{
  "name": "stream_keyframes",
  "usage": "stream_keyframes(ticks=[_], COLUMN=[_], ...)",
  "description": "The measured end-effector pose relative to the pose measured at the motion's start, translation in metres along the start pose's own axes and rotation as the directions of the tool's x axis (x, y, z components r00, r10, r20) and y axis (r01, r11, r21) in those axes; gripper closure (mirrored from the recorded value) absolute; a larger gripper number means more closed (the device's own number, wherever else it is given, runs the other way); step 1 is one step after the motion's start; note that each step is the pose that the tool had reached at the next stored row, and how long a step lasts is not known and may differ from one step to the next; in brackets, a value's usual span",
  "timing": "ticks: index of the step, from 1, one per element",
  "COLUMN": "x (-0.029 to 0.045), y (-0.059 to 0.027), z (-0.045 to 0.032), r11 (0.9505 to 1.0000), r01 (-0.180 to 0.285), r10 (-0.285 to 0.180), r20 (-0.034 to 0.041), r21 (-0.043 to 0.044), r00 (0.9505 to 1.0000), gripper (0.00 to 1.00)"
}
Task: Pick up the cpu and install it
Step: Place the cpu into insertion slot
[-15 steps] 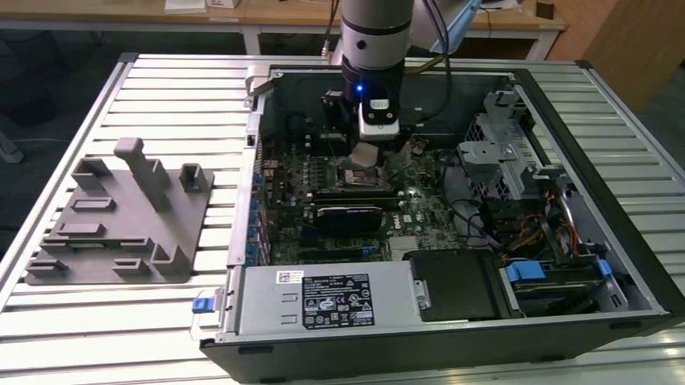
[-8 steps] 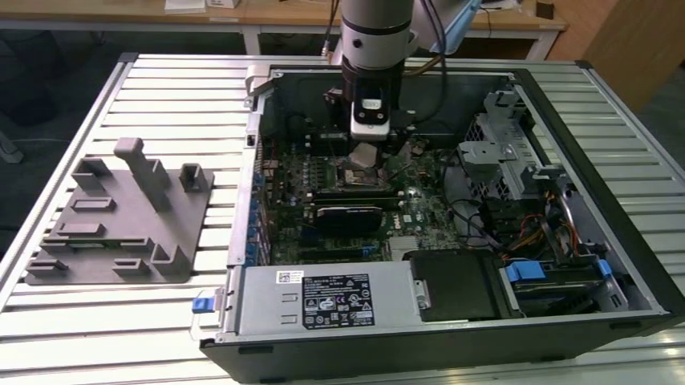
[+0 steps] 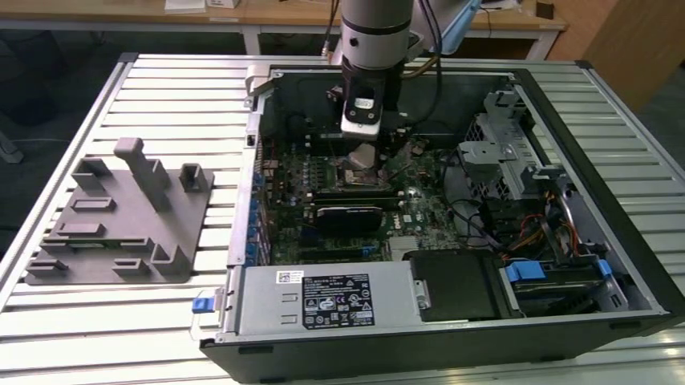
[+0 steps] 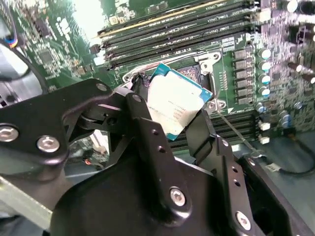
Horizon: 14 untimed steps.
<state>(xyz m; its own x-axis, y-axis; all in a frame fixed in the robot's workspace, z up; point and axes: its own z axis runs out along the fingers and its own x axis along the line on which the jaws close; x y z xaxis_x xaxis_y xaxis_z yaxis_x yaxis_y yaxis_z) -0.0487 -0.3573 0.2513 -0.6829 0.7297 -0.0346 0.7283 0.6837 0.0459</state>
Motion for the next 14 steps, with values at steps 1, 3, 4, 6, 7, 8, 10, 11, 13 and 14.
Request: stream_keyframes(ticks=[1, 3, 4, 6, 7, 8, 10, 11, 13, 14], x=[0.0000, 0.0000, 0.0000, 0.0000, 0.0000, 0.0000, 0.0000, 0.0000, 0.0000, 0.0000], y=[0.0000, 0.0000, 0.0000, 0.0000, 0.0000, 0.0000, 0.0000, 0.0000, 0.0000, 0.0000], z=[0.0000, 0.0001, 0.0001, 0.0002, 0.0002, 0.0002, 0.0003, 0.0003, 0.0003, 0.0003], r11=[0.9995, 0.9977, 0.9964, 0.9928, 0.9906, 0.9884, 0.9801, 0.9767, 0.9693, 0.9662], r01=[-0.031, -0.068, -0.085, -0.120, -0.137, -0.152, -0.199, -0.214, -0.246, -0.258], r10=[0.031, 0.068, 0.085, 0.120, 0.137, 0.152, 0.199, 0.214, 0.246, 0.258], r20=[0.0014, 0.0032, 0.0040, 0.0057, 0.0066, 0.0074, 0.0098, 0.0107, 0.0124, 0.0130], r21=[0.0011, 0.0023, 0.0028, 0.0039, 0.0044, 0.0048, 0.0060, 0.0064, 0.0072, 0.0075], r00=[0.9995, 0.9977, 0.9963, 0.9927, 0.9906, 0.9884, 0.9800, 0.9767, 0.9693, 0.9661], gripper=[0.46, 0.46, 0.46, 0.46, 0.46, 0.46, 0.46, 0.46, 0.46, 0.46])
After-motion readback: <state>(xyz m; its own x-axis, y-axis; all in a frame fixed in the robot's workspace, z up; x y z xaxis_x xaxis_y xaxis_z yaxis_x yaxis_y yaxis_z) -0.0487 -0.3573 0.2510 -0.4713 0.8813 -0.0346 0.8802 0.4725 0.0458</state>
